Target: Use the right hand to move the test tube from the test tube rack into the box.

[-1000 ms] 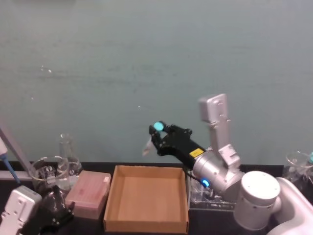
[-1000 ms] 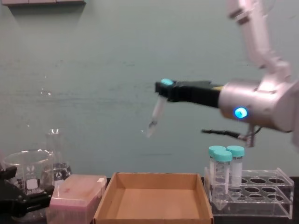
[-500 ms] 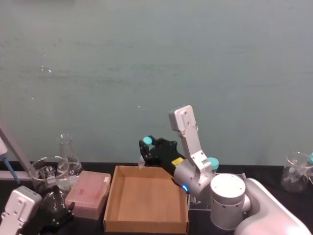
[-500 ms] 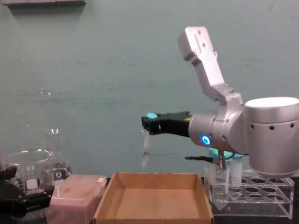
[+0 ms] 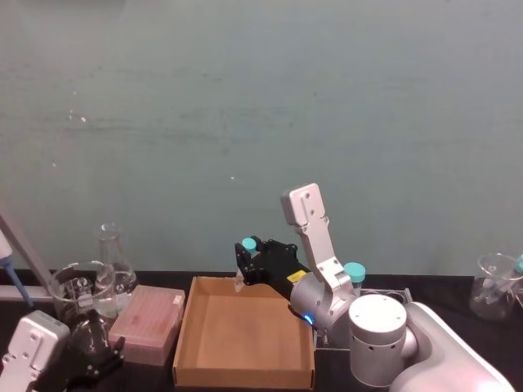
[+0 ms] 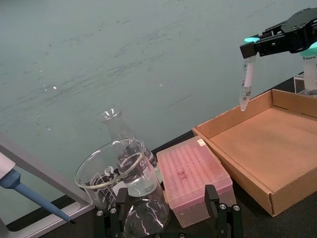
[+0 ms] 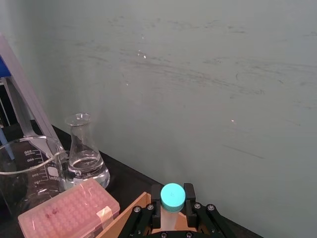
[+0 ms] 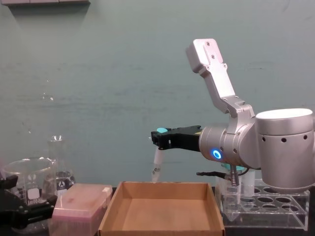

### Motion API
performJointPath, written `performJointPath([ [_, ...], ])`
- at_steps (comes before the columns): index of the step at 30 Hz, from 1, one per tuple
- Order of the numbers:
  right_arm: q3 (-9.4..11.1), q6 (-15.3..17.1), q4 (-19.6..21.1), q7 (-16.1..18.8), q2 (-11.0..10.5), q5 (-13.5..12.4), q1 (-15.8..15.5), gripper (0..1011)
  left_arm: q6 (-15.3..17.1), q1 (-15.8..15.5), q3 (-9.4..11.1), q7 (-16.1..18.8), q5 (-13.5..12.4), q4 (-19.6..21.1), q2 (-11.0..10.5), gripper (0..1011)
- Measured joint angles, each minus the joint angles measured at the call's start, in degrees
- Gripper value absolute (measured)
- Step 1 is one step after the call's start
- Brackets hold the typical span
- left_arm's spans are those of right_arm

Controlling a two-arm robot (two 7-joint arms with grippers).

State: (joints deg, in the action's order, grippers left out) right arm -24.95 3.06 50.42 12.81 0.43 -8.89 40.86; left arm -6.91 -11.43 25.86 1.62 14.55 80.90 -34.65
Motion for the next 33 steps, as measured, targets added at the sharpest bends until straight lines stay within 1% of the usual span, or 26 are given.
performJointPath([
  [3,-0.02,-0.04,-0.02,0.00,-0.01,-0.02,0.01,283,0.00,0.00,0.00,0.00,0.00,0.00,0.00,1000],
  [4,-0.02,-0.05,-0.02,0.00,-0.02,-0.02,0.02,314,0.00,0.00,0.00,0.00,0.00,0.00,0.00,1000],
  [5,-0.03,-0.07,-0.02,0.01,-0.02,-0.03,0.02,366,0.00,0.00,0.00,0.00,0.00,0.00,0.00,1000],
  [8,-0.04,-0.11,-0.02,0.01,-0.02,-0.03,0.04,422,0.00,0.00,0.00,0.00,0.00,0.00,0.00,1000],
  [10,-0.06,-0.13,-0.02,0.02,-0.02,-0.04,0.05,511,0.00,0.00,0.00,0.00,0.00,0.00,0.00,1000],
  [11,-0.06,-0.14,-0.02,0.03,-0.03,-0.04,0.05,531,0.00,0.00,0.00,0.00,0.00,0.00,0.00,1000],
  [12,-0.07,-0.15,-0.02,0.03,-0.02,-0.04,0.06,593,0.00,0.00,0.00,0.00,0.00,0.00,0.00,1000],
  [14,-0.08,-0.15,-0.03,0.04,-0.02,-0.05,0.07,626,0.00,0.00,0.00,0.00,0.00,0.00,0.00,1000],
  [16,-0.09,-0.16,-0.02,0.04,-0.02,-0.05,0.08,712,0.00,0.00,0.00,0.00,0.00,0.00,0.00,1000],
  [18,-0.09,-0.17,-0.03,0.04,-0.02,-0.06,0.09,750,0.00,0.00,0.00,0.00,0.00,0.00,0.00,1000],
  [19,-0.09,-0.18,-0.02,0.05,-0.02,-0.06,0.09,807,0.00,0.00,0.00,0.00,0.00,0.00,0.00,1000],
  [20,-0.09,-0.18,-0.02,0.05,-0.02,-0.06,0.09,842,0.00,0.00,0.00,0.00,0.00,0.00,0.00,1000],
  [22,-0.09,-0.19,-0.02,0.05,-0.02,-0.07,0.09,869,0.00,0.00,0.00,0.00,0.00,0.00,0.00,1000],
  [23,-0.09,-0.19,-0.03,0.05,-0.03,-0.07,0.09,913,0.00,0.00,0.00,0.00,0.00,0.00,0.00,1000],
  [25,-0.09,-0.20,-0.02,0.05,-0.02,-0.07,0.09,960,0.00,0.00,0.00,0.00,0.00,0.00,0.00,1000],
  [27,-0.09,-0.21,-0.02,0.05,-0.02,-0.08,0.09,1002,0.00,0.00,0.00,0.00,0.00,0.00,0.00,1000],
  [29,-0.02,-0.35,0.89,0.01,-0.29,0.21,-0.48,1000,0.00,0.00,0.00,0.00,0.00,-0.01,0.00,1000],
  [31,0.11,-0.49,2.21,-0.21,-0.69,0.64,-1.29,1000,0.00,0.00,0.00,0.00,0.00,0.00,0.00,1000],
  [32,0.45,-0.71,4.00,-0.46,-1.13,0.98,-2.12,1000,0.00,0.00,0.00,0.00,0.00,0.00,0.00,1000],
  [33,0.63,-0.83,4.95,-0.56,-1.37,1.13,-2.57,1000,0.00,0.00,0.00,0.00,0.00,0.00,0.00,1000],
])
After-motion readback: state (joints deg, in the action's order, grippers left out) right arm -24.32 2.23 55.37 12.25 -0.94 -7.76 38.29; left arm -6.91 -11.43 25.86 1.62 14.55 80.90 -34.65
